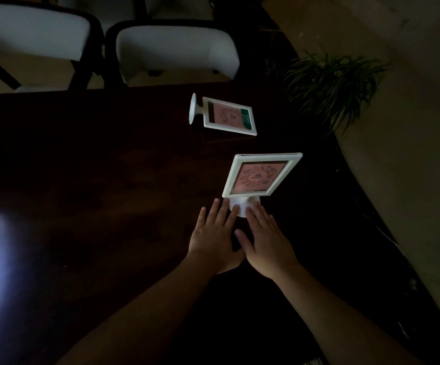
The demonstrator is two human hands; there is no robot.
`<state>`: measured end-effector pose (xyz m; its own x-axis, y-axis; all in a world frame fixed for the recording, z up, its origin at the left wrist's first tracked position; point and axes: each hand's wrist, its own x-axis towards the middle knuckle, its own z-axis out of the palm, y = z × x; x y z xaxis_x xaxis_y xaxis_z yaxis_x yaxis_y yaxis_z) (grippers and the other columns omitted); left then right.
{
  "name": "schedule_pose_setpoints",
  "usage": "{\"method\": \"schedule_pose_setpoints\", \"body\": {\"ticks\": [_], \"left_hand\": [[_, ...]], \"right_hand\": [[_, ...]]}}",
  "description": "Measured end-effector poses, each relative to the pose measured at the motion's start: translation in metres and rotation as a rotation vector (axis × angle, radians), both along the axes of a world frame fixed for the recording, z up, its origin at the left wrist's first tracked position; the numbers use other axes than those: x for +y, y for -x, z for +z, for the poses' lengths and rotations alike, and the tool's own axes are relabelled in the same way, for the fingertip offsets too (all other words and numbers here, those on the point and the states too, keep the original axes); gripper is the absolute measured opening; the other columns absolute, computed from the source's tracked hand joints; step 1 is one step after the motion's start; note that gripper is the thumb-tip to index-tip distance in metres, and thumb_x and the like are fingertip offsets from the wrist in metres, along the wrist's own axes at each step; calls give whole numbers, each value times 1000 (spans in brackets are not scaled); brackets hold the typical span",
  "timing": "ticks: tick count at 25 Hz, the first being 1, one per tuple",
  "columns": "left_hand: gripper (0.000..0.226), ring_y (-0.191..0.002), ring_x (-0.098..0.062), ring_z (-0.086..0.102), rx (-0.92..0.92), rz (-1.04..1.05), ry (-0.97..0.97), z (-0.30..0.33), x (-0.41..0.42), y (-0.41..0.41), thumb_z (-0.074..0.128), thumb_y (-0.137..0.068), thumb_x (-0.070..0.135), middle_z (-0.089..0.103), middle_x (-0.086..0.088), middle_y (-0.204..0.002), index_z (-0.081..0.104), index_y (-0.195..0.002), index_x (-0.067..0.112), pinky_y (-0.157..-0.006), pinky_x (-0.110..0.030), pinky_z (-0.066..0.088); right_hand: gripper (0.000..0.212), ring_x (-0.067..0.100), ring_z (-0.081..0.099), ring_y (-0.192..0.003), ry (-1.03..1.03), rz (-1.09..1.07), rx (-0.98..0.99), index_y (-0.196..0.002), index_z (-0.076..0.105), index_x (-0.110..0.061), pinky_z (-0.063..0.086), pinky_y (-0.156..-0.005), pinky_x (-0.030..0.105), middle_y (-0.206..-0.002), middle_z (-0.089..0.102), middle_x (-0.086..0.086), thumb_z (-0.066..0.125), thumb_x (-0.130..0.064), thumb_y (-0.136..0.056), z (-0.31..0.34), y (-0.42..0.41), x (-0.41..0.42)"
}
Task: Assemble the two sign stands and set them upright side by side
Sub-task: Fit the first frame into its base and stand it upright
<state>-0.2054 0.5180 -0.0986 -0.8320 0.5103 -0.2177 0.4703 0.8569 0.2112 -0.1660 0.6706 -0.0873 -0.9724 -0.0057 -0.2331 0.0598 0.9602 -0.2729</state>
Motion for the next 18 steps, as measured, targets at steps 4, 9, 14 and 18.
{"method": "schedule_pose_setpoints", "body": {"ticks": [4, 9, 14, 18], "left_hand": [[92, -147, -23, -27, -2, -6, -21, -3, 23, 2, 24, -84, 67, -18, -7, -165, -13, -156, 23, -120, -48, -11], [92, -147, -25, -27, 1, -6, -8, -4, 38, 5, 26, -84, 66, -18, -8, -165, -14, -156, 23, -119, -48, -11], [93, -148, -28, -25, 8, -5, -7, -2, 39, 5, 24, -82, 66, -15, -9, -165, -13, -156, 23, -120, -50, -8], [93, -147, -28, -26, 6, 11, -10, -2, 40, 3, 25, -83, 67, -16, -9, -165, -13, -156, 24, -120, -52, -5]], "right_hand": [[87, 7, -10, -146, -18, -18, 2, -157, 10, -19, -3, -119, 32, -166, 1, 2, 1, -72, -89, -2, 3, 20], [93, 6, -9, -145, -8, -25, 23, -157, 11, -19, -3, -117, 31, -166, 3, 3, -6, -75, -84, -3, 5, 34], [92, 11, -7, -149, 18, -14, 4, -157, 9, -19, -1, -118, 32, -166, -1, 1, 0, -75, -85, -3, 5, 39], [82, 8, -9, -148, 14, 6, -7, -158, 7, -22, -2, -117, 30, -166, -4, -1, 14, -71, -92, -2, 6, 44]]}}
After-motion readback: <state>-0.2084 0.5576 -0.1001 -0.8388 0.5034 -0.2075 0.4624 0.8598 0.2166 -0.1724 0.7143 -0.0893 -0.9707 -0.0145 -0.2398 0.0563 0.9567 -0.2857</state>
